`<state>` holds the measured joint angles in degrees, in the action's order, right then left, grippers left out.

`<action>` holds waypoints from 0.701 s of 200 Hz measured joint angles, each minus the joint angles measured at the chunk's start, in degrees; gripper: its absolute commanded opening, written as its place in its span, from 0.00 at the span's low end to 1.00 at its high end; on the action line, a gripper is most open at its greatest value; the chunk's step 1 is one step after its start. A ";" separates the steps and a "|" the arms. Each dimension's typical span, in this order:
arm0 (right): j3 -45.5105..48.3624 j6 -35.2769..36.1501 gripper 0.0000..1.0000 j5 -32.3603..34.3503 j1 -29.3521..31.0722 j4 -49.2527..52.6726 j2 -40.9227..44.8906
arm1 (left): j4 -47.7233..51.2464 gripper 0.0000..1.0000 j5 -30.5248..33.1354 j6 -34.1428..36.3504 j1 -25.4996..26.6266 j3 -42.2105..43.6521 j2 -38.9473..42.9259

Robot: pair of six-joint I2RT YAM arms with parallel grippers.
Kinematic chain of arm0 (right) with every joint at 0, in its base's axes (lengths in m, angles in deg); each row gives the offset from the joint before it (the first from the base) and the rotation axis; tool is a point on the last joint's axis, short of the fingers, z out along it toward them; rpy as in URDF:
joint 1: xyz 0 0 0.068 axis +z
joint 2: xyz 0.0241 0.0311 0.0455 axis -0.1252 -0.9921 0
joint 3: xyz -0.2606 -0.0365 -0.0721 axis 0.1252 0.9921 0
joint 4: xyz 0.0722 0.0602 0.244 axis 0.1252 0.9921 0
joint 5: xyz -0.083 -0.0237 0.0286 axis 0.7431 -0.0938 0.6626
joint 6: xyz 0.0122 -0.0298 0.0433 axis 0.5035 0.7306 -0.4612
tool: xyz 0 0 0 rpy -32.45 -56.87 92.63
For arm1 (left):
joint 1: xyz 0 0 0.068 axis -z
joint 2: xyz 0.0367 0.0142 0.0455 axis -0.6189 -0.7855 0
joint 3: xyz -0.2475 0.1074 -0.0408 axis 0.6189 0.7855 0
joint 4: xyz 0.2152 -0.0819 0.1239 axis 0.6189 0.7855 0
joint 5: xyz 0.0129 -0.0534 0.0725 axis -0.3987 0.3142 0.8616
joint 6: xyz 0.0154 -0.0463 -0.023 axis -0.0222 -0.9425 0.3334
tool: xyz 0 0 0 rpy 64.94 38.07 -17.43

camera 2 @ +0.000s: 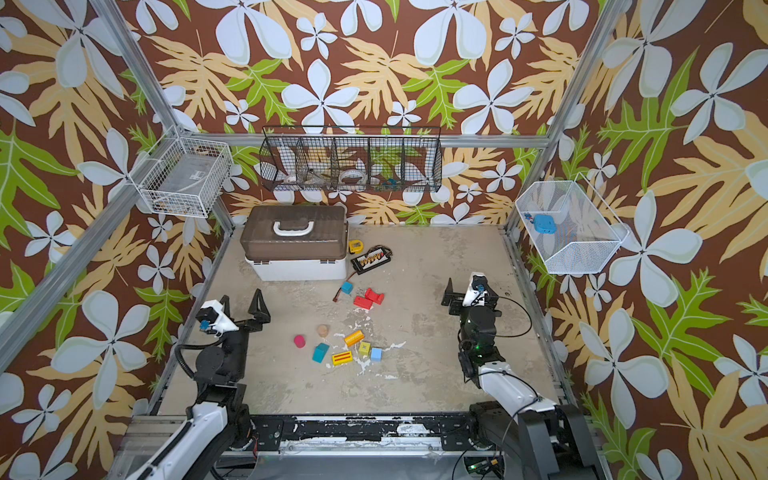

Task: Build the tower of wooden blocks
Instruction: 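Raise both arms and reach the right gripper toward the red blocks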

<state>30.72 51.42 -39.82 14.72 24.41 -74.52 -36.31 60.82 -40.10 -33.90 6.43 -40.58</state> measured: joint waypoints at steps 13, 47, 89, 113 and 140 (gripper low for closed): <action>-0.22 -3.52 1.00 -0.15 -0.09 2.56 2.97 | 5.57 1.00 0.09 -2.91 0.00 -0.02 6.29; 2.40 -12.20 1.00 2.58 -0.07 6.95 4.63 | 8.94 1.00 -4.55 -5.49 0.04 0.02 9.25; 1.03 -17.29 1.00 2.40 -0.11 7.43 -2.05 | 10.40 1.00 3.34 -12.61 0.11 0.02 5.92; -4.46 -18.99 1.00 1.42 0.04 9.57 -8.92 | 10.93 1.00 7.15 -15.56 0.11 0.02 1.36; -8.83 -20.52 1.00 1.57 3.80 15.21 -11.91 | 11.02 1.00 8.70 -16.94 0.11 -0.04 -6.03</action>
<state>21.89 30.90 -38.25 18.53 39.62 -86.44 -25.30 69.52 -57.03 -33.79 6.38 -46.61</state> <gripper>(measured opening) 0.997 0.996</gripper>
